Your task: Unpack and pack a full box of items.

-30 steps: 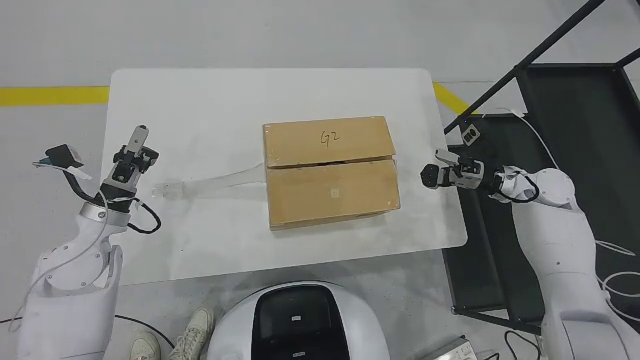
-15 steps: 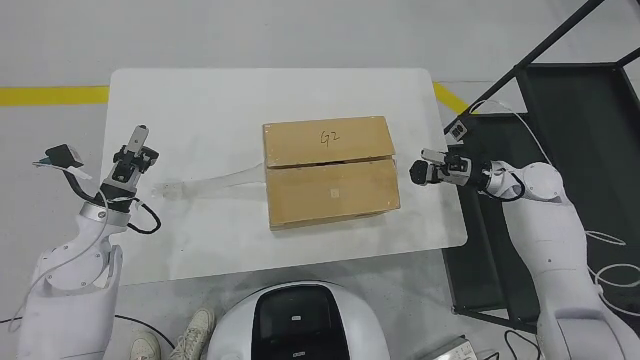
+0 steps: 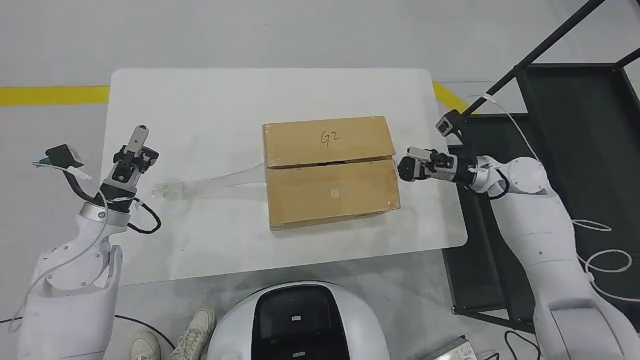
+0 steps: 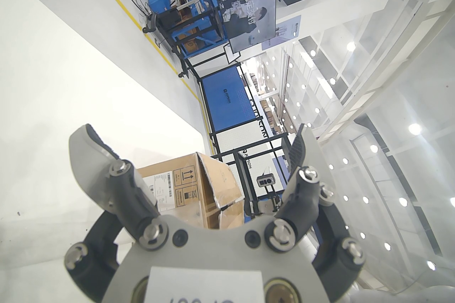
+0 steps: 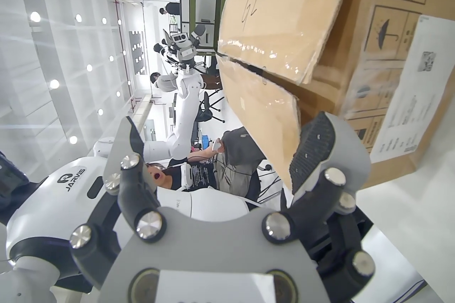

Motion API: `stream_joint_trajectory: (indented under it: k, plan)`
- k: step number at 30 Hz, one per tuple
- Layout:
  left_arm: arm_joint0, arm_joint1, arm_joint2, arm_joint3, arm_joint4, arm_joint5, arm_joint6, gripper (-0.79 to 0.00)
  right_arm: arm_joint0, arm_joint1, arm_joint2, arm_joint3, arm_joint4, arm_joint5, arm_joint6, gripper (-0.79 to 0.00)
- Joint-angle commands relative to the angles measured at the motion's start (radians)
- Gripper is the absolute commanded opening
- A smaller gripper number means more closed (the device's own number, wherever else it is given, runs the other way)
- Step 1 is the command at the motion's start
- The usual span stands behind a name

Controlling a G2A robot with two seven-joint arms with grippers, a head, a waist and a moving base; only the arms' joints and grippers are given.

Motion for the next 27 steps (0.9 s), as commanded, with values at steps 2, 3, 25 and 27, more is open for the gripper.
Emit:
stream_joint_trajectory:
  k: [2,3,25,27]
  plan:
    - [0.000,0.000,0.000,0.000,0.000,0.000,0.000,0.000,0.016,0.003,-0.019,0.023,-0.009,-0.022,-0.022,0.000]
    - [0.000,0.000,0.000,0.000,0.000,0.000,0.000,0.000,0.021,0.003,-0.029,0.025,-0.006,-0.024,-0.024,0.000]
    - [0.000,0.000,0.000,0.000,0.000,0.000,0.000,0.000,0.044,0.047,-0.105,-0.012,0.200,0.106,0.106,0.000]
    - [0.000,0.000,0.000,0.000,0.000,0.000,0.000,0.000,0.026,0.057,-0.089,-0.039,0.209,0.124,0.124,0.000]
